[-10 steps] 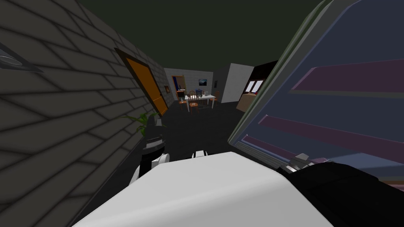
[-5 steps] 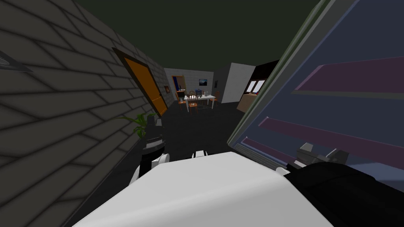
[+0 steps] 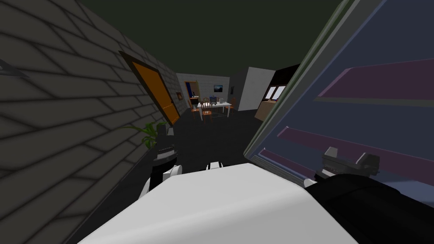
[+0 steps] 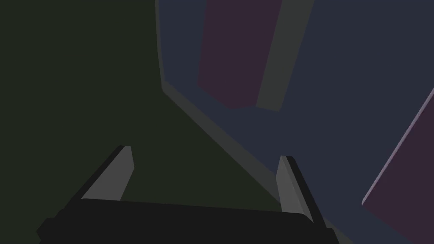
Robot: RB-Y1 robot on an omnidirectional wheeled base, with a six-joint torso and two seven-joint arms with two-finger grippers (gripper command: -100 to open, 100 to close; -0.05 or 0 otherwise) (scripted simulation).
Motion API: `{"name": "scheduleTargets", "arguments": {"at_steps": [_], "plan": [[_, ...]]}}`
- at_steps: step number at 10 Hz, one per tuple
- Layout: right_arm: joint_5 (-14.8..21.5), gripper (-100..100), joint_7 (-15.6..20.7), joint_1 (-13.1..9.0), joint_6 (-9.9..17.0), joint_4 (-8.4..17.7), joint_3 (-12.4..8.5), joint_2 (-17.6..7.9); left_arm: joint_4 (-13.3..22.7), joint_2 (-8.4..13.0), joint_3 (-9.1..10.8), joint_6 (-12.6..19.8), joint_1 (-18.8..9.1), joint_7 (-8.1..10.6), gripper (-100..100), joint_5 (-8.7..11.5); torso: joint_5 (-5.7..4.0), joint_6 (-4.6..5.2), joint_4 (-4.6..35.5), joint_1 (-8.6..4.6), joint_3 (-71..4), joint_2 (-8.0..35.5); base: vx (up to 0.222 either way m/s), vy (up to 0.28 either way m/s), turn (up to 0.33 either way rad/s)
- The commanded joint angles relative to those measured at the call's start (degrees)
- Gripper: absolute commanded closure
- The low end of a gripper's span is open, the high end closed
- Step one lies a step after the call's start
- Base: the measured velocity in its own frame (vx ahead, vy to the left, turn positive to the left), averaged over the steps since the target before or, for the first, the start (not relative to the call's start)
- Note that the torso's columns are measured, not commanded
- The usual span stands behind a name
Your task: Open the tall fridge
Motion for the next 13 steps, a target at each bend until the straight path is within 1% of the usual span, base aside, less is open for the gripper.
{"name": "scheduleTargets", "arguments": {"at_steps": [1, 4, 5, 7, 8, 10, 11, 13], "plan": [[3.16, -100, -2.08, 0.62, 1.08, -0.43, -0.56, -3.10, 0.00, 0.01, 0.01, 0.00, 0.00, 0.00, 0, 0.00, -0.12, -0.01, -0.04, -0.30, -0.08, -0.12, 0.056, -0.103, 0.022], [8.75, -100, -5.67, 3.20, 2.80, -3.13, -2.06, -8.95, 0.00, 0.02, 0.02, 0.00, 0.01, 0.00, 0, 0.00, -0.09, 0.00, -0.03, -0.22, -0.05, -0.06, 0.079, -0.164, 0.040], [9.48, -100, -5.67, 3.20, 2.80, -3.13, -2.06, -9.73, 0.00, 0.02, 0.02, 0.00, 0.01, 0.00, 0, 0.00, -0.09, 0.01, 0.01, -0.13, 0.04, 0.05, 0.071, -0.138, 0.014], [13.21, -100, -8.17, 4.96, 3.81, -4.94, -3.09, -13.42, 0.00, 0.01, 0.01, 0.00, 0.01, 0.00, 0, 0.00, 0.01, 0.00, 0.00, 0.11, 0.01, 0.00, 0.079, -0.134, 0.033], [13.67, -100, -8.17, 4.96, 3.81, -4.94, -3.09, -14.28, 0.00, 0.01, 0.01, 0.00, 0.01, 0.00, 0, 0.00, -0.03, 0.00, 0.00, 0.05, 0.01, 0.02, 0.046, -0.102, 0.021], [17.35, -100, -10.69, 6.72, 4.69, -6.71, -4.13, -18.01, 0.00, 0.01, 0.01, 0.00, 0.01, 0.00, 0, 0.00, -0.04, 0.00, 0.01, -0.02, 0.02, 0.03, 0.065, -0.139, 0.032], [17.75, -100, -10.69, 6.72, 4.69, -6.71, -4.13, -18.83, 0.00, 0.01, 0.01, 0.00, 0.01, 0.00, 0, 0.00, -0.10, 0.00, -0.02, -0.18, -0.02, -0.03, 0.052, -0.136, 0.025], [21.50, -100, -13.19, 8.42, 5.42, -8.40, -5.15, -22.81, 0.00, 0.01, 0.01, 0.00, 0.01, 0.00, 0, 0.00, -0.05, 0.01, 0.00, -0.07, 0.00, 0.01, 0.072, -0.158, 0.033]]}}
